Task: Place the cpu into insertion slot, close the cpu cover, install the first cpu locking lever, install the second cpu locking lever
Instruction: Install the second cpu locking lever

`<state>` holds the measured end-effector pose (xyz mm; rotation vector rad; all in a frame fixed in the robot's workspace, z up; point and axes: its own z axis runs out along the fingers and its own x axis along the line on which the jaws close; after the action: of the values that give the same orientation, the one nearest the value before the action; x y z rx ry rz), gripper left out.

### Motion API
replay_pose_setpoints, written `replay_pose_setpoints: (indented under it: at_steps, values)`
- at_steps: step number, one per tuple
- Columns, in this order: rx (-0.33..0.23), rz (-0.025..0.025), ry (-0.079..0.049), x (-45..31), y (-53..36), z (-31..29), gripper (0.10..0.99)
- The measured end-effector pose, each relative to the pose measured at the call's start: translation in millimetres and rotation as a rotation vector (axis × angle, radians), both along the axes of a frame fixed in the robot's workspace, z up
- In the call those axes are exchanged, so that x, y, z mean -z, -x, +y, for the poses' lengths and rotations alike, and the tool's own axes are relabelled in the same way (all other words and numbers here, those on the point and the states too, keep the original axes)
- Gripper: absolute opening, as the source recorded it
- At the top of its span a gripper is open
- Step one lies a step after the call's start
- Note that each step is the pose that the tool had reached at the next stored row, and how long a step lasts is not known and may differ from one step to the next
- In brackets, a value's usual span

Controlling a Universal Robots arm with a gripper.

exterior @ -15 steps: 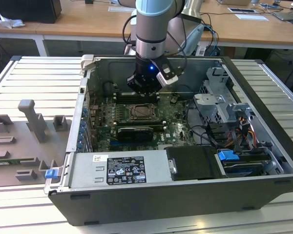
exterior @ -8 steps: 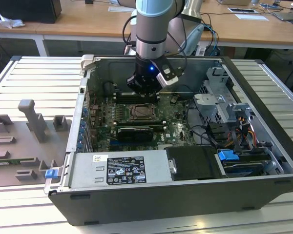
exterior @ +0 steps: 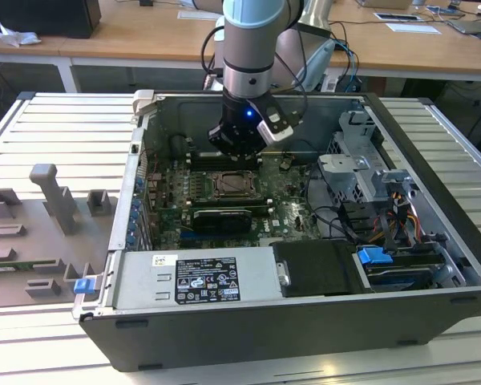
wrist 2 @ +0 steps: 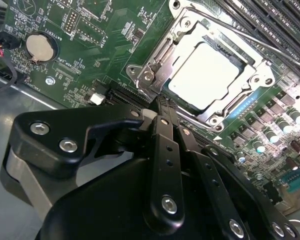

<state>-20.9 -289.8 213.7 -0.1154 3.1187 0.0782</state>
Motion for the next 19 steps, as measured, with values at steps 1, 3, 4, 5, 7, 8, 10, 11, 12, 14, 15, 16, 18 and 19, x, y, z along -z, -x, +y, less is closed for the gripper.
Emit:
replay_pose_setpoints:
  at_steps: [1,3,4,5,7,8,10,11,12,14,15,16,18,19]
  values:
    - [0.000,0.0000,0.000,0.0,0.0,-0.4,0.106]
    - [0.000,-0.0001,0.000,0.0,0.0,-1.1,0.106]
    - [0.000,0.0000,0.000,0.0,0.0,-1.6,0.106]
    - [0.000,-0.0001,0.000,0.0,0.0,-2.0,0.106]
    - [0.000,-0.0001,0.000,0.0,0.0,-3.0,0.106]
    - [0.000,0.0000,0.000,0.0,0.0,-3.5,0.106]
    - [0.000,0.0000,0.000,0.0,0.0,-4.6,0.106]
    - [0.000,-0.0001,0.000,0.1,0.0,-4.9,0.106]
    - [0.000,-0.0002,0.000,0.1,0.0,-5.1,0.106]
    - [0.000,0.0000,0.000,0.0,0.0,-5.3,0.106]
    - [0.000,0.0001,0.000,-0.5,0.1,-5.5,0.106]
    - [0.000,0.0000,0.000,-1.9,0.0,-5.4,0.106]
    - [0.000,0.0000,0.000,-3.3,0.0,-5.4,0.106]
    - [0.000,0.0000,0.000,-4.7,0.0,-5.4,0.106]
